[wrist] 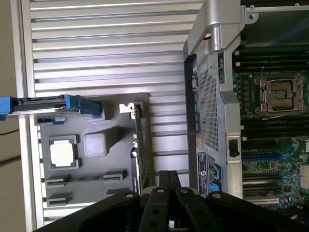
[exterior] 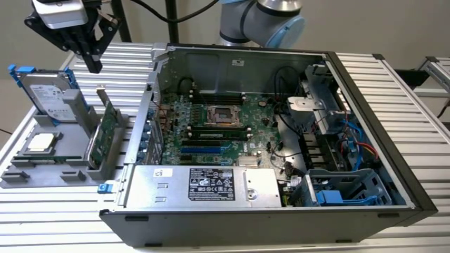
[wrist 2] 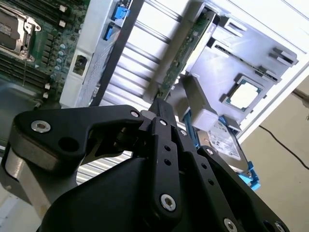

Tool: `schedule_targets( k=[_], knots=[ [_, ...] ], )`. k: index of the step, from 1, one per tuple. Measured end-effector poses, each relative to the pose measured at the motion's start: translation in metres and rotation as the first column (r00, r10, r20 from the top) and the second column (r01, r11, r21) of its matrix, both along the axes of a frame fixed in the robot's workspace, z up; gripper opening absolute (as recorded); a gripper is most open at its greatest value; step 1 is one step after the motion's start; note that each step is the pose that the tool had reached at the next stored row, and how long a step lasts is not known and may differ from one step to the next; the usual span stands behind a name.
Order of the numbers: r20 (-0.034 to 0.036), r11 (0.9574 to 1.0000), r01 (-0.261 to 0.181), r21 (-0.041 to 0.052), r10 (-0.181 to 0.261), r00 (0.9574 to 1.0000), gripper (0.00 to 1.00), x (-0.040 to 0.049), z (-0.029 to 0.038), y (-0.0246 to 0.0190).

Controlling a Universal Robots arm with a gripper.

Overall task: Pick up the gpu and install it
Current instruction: 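Reach for the gpu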

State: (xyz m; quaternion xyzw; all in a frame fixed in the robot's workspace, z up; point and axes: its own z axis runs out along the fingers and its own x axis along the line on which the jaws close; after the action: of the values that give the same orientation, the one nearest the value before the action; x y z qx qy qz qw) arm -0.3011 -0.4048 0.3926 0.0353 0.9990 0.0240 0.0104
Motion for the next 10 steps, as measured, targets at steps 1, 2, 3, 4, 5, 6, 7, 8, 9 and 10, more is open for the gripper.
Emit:
schedule_targets(
  k=[1,2,3,4,5,6,7,8,9,10],
  knots=[
    [0.0,1.0,0.0,0.0,0.0,1.0,0.0,-0.0008,0.0,0.0],
    [-0.0001,1.0,0.0,-0.0001,0.0,1.0,0.0,-0.0016,0.0,-0.0001],
    [0.0,1.0,0.0,0.0,0.0,1.0,0.0,-0.0025,0.0,-0.0001],
    [-0.0001,1.0,0.0,-0.0001,0.0,1.0,0.0,-0.0033,0.0,-0.0001],
    [0.0,1.0,0.0,0.0,0.0,1.0,0.0,-0.0041,0.0,-0.0001],
    [0.0,1.0,0.0,0.0,0.0,1.0,0.0,-0.005,0.0,-0.0001],
    [0.0,1.0,0.0,0.0,0.0,1.0,0.0,-0.0058,0.0,-0.0001],
    [0.0,1.0,0.0,0.0,0.0,1.0,0.0,-0.0066,0.0,-0.0001],
    [0.0,1.0,0.0,0.0,0.0,1.0,0.0,-0.0075,0.0,-0.0001],
    [0.0,1.0,0.0,0.0,0.0,1.0,0.0,-0.0083,0.0,-0.0001]
  ],
)
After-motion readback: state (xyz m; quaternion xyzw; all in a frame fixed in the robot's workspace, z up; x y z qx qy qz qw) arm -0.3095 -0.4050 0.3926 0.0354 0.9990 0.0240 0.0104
